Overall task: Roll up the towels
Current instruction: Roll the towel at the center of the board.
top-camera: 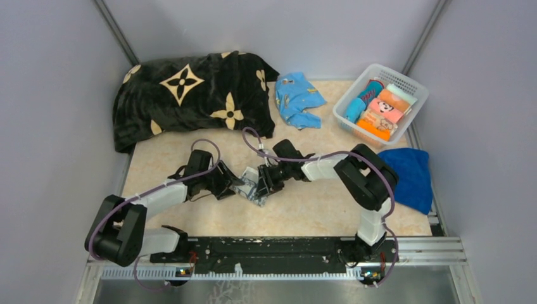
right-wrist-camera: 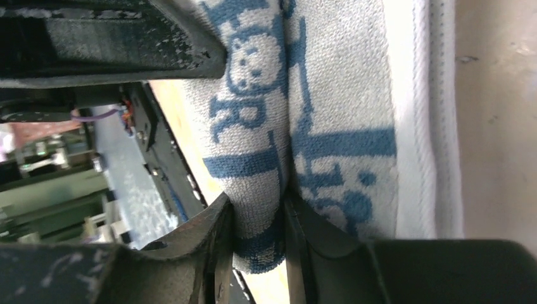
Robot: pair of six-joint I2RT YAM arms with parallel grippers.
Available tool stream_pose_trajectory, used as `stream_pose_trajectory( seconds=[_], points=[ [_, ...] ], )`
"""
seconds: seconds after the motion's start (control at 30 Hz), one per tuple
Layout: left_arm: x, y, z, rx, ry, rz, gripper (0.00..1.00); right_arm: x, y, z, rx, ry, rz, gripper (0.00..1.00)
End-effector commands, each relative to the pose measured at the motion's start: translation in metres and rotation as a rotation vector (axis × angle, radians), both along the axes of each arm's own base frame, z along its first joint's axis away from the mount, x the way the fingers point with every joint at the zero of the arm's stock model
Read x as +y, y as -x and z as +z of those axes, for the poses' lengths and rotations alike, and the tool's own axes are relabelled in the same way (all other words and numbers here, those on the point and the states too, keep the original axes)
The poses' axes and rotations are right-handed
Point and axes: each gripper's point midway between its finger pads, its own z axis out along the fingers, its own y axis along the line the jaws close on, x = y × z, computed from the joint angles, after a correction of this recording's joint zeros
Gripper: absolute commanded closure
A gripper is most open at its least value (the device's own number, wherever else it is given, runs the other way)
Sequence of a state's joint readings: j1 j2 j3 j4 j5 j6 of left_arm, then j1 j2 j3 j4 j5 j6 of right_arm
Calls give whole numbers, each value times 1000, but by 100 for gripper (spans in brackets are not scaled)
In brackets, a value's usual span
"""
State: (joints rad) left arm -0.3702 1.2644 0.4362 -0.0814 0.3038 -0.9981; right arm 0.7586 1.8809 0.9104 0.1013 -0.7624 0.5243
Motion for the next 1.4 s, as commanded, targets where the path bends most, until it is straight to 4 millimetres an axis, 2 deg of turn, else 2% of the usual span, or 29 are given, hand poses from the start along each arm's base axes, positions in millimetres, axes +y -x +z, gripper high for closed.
stream_pose_trajectory(
  seconds=[0.0,0.1,0.13,0.23,0.3,0.43,0.57,0.67,0.73,0.93,0.97,1.17,1.3,1.37],
  points=[
    [11,6,-22,48,-73,13,37,-18,-15,11,-231,148,-18,66],
    [15,11,-28,67,-91,17,39,-23,-22,28,-383,215,-25,60],
    [16,12,-30,73,-96,21,40,-23,-26,44,-461,224,-32,58],
    [19,16,-33,87,-108,25,40,-27,-30,60,-626,298,-19,56],
    [22,17,-34,93,-119,32,41,-26,-31,71,-736,326,-9,50],
    [24,19,-33,94,-131,41,42,-15,-21,89,-928,326,66,48],
    [25,18,-31,93,-130,45,42,-1,-5,94,-1057,323,166,49],
    [24,17,-31,93,-129,46,42,7,5,85,-1092,332,239,49],
    [24,17,-31,94,-129,43,42,8,5,74,-1105,361,257,50],
    [23,16,-30,90,-129,40,42,-3,-6,38,-1117,489,278,50],
    [23,15,-30,90,-129,37,42,-5,-7,24,-1106,524,295,50],
    [20,9,-28,79,-133,20,41,-21,-6,-16,-1064,634,352,50],
    [20,3,-22,61,-141,16,40,-33,1,-40,-1009,692,394,54],
    [21,0,-18,45,-150,15,39,-37,5,-47,-983,706,411,60]
  ],
)
